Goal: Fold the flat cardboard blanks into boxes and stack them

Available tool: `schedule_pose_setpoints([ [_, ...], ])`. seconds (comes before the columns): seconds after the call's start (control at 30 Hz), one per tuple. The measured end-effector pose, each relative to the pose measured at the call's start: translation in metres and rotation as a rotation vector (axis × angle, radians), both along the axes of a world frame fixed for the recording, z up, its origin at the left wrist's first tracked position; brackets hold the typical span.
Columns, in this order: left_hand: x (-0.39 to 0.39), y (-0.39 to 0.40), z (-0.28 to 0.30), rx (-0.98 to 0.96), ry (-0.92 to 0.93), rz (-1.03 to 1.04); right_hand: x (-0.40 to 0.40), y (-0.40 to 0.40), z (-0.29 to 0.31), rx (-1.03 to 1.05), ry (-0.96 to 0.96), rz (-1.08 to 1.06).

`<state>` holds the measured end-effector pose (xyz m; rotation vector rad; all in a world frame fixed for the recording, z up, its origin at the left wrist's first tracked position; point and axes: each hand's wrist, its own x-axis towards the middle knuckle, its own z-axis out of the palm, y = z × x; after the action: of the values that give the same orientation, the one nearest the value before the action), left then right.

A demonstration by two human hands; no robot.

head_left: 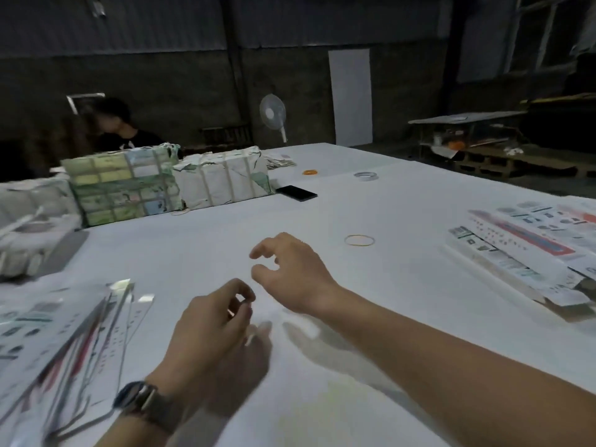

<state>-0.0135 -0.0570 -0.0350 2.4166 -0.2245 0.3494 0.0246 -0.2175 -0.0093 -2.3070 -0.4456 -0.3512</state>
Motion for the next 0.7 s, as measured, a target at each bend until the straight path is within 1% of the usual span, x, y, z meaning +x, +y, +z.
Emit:
schedule_pose_setpoints([
  [0.1,0.005,0.008,-0.002,0.055,-0.024,0.077,-0.009,0.022,-0.03,-0.013,-0.116,0.094],
  [0.2,0.01,0.017,-0.001,0.126,-0.006,0.147,-0.003,0.014,-0.039,-0.004,-0.196,0.138],
  [0.3,0.016,0.033,0.007,0.264,-0.1,0.29,0.004,0.004,-0.044,0.002,-0.157,0.136],
  [0.37,0.02,0.056,0.014,0.396,-0.114,0.445,0.006,0.004,-0.048,-0.004,-0.124,0.162],
  [0.4,0.02,0.07,0.016,0.447,-0.067,0.538,0.006,0.005,-0.05,-0.015,-0.113,0.178],
  [0.47,0.018,0.101,0.019,0.483,0.105,0.707,0.006,0.006,-0.05,-0.022,-0.102,0.202],
  [0.53,0.016,0.124,0.019,0.484,0.265,0.803,0.006,0.006,-0.051,-0.012,-0.091,0.209],
  [0.6,0.016,0.133,0.016,0.519,0.347,0.805,0.006,0.006,-0.051,-0.007,-0.085,0.209],
  [0.7,0.014,0.123,0.016,0.607,0.316,0.733,0.005,0.006,-0.051,0.0,-0.068,0.213],
])
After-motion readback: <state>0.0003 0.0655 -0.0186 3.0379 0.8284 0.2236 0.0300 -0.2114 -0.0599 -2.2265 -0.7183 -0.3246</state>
